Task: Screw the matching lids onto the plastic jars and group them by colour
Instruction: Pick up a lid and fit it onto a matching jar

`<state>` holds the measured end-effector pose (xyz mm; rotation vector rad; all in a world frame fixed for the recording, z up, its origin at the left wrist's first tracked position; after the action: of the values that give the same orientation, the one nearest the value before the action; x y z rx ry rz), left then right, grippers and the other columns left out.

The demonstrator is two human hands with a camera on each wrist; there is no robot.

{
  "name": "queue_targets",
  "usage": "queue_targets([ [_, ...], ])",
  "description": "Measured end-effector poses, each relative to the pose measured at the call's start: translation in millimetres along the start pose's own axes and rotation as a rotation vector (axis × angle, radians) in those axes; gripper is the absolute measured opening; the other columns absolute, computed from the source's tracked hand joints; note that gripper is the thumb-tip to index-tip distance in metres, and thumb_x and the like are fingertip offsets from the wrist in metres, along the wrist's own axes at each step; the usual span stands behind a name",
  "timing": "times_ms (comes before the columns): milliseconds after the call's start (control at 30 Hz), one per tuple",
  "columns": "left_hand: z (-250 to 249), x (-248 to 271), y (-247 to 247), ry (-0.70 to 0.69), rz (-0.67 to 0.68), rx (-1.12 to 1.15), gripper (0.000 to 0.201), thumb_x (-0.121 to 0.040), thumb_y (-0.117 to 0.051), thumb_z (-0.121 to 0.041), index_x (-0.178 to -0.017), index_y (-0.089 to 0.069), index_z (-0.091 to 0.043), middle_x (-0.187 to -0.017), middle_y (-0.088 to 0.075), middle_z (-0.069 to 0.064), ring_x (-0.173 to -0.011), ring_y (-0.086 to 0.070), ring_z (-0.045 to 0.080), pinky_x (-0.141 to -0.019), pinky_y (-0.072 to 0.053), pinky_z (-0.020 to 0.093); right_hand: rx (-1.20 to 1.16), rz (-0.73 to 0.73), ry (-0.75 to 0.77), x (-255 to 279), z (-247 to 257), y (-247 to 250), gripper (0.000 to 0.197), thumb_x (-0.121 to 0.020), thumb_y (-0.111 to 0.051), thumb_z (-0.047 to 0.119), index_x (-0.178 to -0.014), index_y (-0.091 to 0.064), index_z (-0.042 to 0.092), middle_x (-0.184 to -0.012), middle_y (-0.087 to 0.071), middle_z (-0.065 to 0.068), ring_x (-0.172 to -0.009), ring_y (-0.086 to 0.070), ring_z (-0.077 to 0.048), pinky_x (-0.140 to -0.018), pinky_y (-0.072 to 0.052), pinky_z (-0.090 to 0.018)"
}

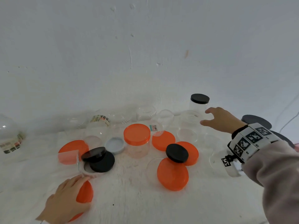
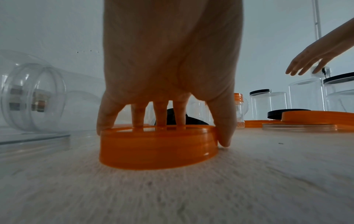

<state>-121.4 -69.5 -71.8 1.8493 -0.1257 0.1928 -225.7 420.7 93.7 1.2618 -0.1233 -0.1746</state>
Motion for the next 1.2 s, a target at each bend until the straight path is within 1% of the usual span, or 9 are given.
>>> queue_targets([
  [33, -0.5, -0.9, -1.1, 0.001, -0.006, 0.049, 0.093, -0.067, -0.067, -0.065, -0.143, -0.015, -0.051, -0.152, -0.014, -0.023, -0.141, -0.014, 0.007, -0.115, -0.026, 0.038, 0.0, 0.006, -0.008, 5.5, -3.3, -3.7, 0.06, -0.089, -0.063, 0.04, -0.14, -0.042, 0.014, -0.143, -0.04, -0.011, -0.126, -0.044, -0.027, -0.097, -0.035, -0.035],
  [200, -1.9, -0.4, -2.2, 0.032, 0.021, 0.032, 0.094, -0.069, -0.065, -0.065, -0.145, -0.014, -0.047, -0.154, -0.014, -0.018, -0.142, -0.015, 0.011, -0.115, -0.027, 0.04, -0.016, 0.027, -0.07, 28.4, -21.2, -24.1, 0.059, -0.088, -0.064, 0.04, -0.138, -0.044, 0.014, -0.14, -0.042, -0.011, -0.125, -0.044, -0.028, -0.099, -0.037, -0.036],
  [333, -9.7, 2.9, 3.3, 0.065, 0.07, -0.016, 0.094, -0.073, -0.06, -0.068, -0.147, -0.008, -0.043, -0.158, -0.008, -0.013, -0.145, -0.012, 0.017, -0.115, -0.026, 0.041, 0.016, 0.019, -0.126, 42.0, -36.4, -37.6, 0.06, -0.089, -0.062, 0.04, -0.139, -0.043, 0.015, -0.141, -0.04, -0.011, -0.129, -0.039, -0.031, -0.106, -0.036, -0.045],
  [633, -26.3, 17.8, 13.5, 0.063, 0.108, -0.032, 0.091, -0.078, -0.061, -0.062, -0.149, -0.009, -0.038, -0.159, -0.01, -0.009, -0.145, -0.013, 0.019, -0.116, -0.026, 0.042, 0.102, 0.103, -0.275, 55.0, -64.3, -63.2, 0.073, -0.088, -0.061, 0.045, -0.148, -0.027, 0.023, -0.15, -0.024, -0.011, -0.137, -0.024, -0.035, -0.111, -0.027, -0.048],
  [767, -28.5, 24.7, 15.4, 0.04, 0.113, -0.03, 0.092, -0.078, -0.061, -0.062, -0.149, -0.009, -0.037, -0.158, -0.01, -0.011, -0.145, -0.013, 0.016, -0.115, -0.027, 0.04, 0.177, 0.125, -0.316, 54.1, -67.3, -65.8, 0.077, -0.083, -0.062, 0.052, -0.147, -0.024, 0.031, -0.148, -0.025, -0.009, -0.133, -0.027, -0.038, -0.109, -0.026, -0.048],
  [900, -29.5, 31.2, 17.9, 0.032, 0.128, 0.013, 0.092, -0.077, -0.061, -0.066, -0.148, -0.01, -0.038, -0.158, -0.009, -0.011, -0.144, -0.015, 0.015, -0.115, -0.027, 0.038, 0.192, 0.163, -0.328, 53.0, -66.5, -65.9, 0.084, -0.074, -0.071, 0.051, -0.143, -0.027, 0.036, -0.138, -0.033, -0.009, -0.127, -0.033, -0.041, -0.105, -0.028, -0.048],
  [967, -29.8, 33.4, 18.3, 0.032, 0.127, 0.061, 0.092, -0.076, -0.063, -0.067, -0.148, -0.013, -0.037, -0.157, -0.013, -0.009, -0.143, -0.019, 0.015, -0.114, -0.027, 0.039, 0.214, 0.185, -0.323, 54.5, -65.8, -65.1, 0.088, -0.069, -0.074, 0.052, -0.142, -0.027, 0.038, -0.134, -0.037, -0.008, -0.125, -0.033, -0.038, -0.103, -0.026, -0.049],
  [1067, -32.3, 35.7, 18.6, 0.018, 0.113, 0.154, 0.092, -0.072, -0.068, -0.065, -0.146, -0.022, -0.035, -0.153, -0.025, -0.008, -0.137, -0.03, 0.015, -0.112, -0.031, 0.039, 0.215, 0.231, -0.313, 60.3, -61.9, -64.6, 0.099, -0.062, -0.077, 0.057, -0.143, -0.022, 0.04, -0.137, -0.037, -0.008, -0.129, -0.028, -0.036, -0.106, -0.023, -0.052],
  [1200, -39.9, 39.1, 19.5, -0.004, 0.088, 0.303, 0.09, -0.07, -0.075, -0.058, -0.143, -0.03, -0.033, -0.146, -0.036, -0.005, -0.13, -0.039, 0.016, -0.109, -0.036, 0.037, 0.191, 0.216, -0.209, 70.9, -37.7, -57.8, 0.107, -0.057, -0.075, 0.065, -0.144, -0.018, 0.04, -0.14, -0.032, -0.008, -0.129, -0.028, -0.034, -0.104, -0.029, -0.052],
])
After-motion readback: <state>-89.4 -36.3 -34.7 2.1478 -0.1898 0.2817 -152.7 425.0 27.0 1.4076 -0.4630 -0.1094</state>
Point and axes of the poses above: each hand's wrist, its own x-axis away from the middle knuckle, its own y-axis out of the back of the hand, z = x × y, the point moved 5 cm from there along -x, towards the middle knuckle
